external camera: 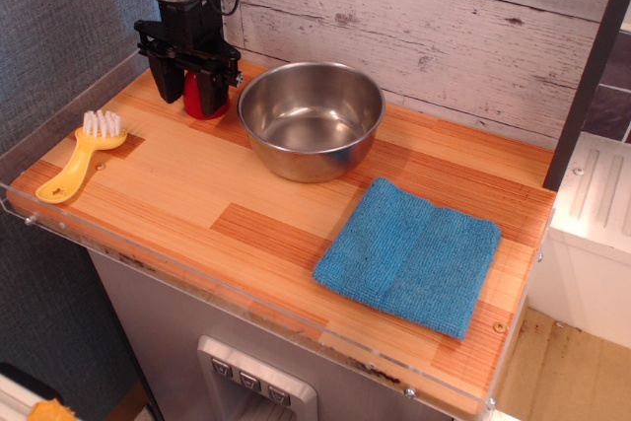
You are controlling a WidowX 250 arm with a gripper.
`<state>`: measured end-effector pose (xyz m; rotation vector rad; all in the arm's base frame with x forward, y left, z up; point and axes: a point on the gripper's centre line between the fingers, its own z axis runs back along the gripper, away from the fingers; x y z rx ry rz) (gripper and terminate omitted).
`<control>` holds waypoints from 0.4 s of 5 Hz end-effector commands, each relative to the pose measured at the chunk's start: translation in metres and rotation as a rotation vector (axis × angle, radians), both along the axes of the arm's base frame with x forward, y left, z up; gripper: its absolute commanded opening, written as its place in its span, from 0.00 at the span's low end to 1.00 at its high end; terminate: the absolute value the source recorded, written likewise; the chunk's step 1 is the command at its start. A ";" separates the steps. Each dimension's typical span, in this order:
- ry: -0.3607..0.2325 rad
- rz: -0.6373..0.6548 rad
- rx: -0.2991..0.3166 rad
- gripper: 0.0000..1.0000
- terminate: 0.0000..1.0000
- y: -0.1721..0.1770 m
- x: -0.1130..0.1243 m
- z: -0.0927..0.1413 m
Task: Place the strawberry on the blue rag.
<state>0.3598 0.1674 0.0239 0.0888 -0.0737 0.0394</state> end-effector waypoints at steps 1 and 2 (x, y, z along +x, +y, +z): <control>-0.091 0.028 0.025 0.00 0.00 0.007 0.001 0.048; -0.183 0.070 -0.021 0.00 0.00 0.005 0.003 0.098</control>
